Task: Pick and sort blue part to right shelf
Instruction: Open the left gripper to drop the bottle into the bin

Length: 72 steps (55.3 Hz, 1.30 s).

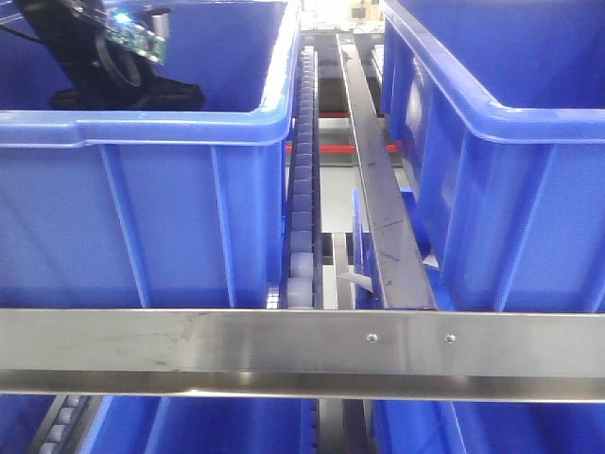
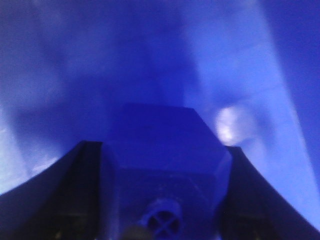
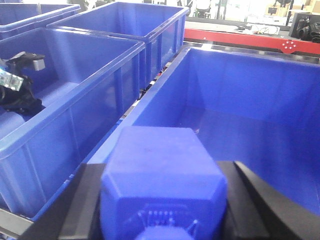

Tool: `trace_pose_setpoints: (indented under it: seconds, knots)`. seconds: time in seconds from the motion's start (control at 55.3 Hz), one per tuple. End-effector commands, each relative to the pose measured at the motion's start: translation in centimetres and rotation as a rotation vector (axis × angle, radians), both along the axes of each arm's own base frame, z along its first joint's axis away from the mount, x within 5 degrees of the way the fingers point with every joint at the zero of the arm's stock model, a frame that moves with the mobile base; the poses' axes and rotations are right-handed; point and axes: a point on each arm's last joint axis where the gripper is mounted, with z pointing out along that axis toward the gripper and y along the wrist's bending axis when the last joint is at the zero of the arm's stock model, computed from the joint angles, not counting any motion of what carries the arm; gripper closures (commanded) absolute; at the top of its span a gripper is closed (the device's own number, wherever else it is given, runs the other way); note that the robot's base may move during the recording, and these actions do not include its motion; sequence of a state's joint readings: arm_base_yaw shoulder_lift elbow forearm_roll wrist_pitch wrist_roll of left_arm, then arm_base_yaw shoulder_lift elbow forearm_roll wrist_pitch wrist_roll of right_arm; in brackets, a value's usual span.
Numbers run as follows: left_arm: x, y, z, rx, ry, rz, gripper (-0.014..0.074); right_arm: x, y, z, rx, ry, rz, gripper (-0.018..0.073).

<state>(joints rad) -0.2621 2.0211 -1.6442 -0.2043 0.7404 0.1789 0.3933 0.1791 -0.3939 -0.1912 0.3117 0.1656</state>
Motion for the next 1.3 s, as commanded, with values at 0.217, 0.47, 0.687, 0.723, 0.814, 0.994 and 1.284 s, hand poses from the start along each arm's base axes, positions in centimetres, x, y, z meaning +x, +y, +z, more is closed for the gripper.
trace_pose_setpoints:
  seconds: [0.217, 0.47, 0.687, 0.723, 0.814, 0.994, 1.284]
  knots:
    - [-1.4, 2.8, 7.6, -0.052, -0.145, 0.064, 0.0015, -0.2, 0.0, 1.9, 0.021, -0.121, 0.012, 0.0334]
    - [-6.6, 4.1, 13.6, -0.086, -0.277, 0.071, 0.0028, -0.2, 0.0, 1.9, 0.021, -0.121, 0.012, 0.0334]
    - [-14.3, 5.9, 14.6, -0.112, -0.406, 0.102, 0.0161, -0.2, 0.0, 1.7, 0.013, -0.098, 0.007, 0.0334]
    - [-15.8, 6.3, 14.7, -0.12, -0.441, 0.109, 0.019, -0.2, 0.0, 1.6, 0.011, -0.092, 0.006, 0.0334]
    - [-19.2, 7.1, 15.0, -0.139, -0.529, 0.123, 0.0258, -0.1, 0.0, 1.5, 0.008, -0.079, 0.004, 0.0334]
    - [-25.5, 8.5, 15.2, -0.173, -0.679, 0.137, 0.037, 0.6, 0.2, 3.0, 0.038, -0.001, -0.009, 0.0334]
    - [-29.6, 9.4, 13.3, -0.187, -0.751, 0.145, 0.0472, 5.8, 1.2, 8.8, 0.139, 0.329, -0.158, 0.0333]
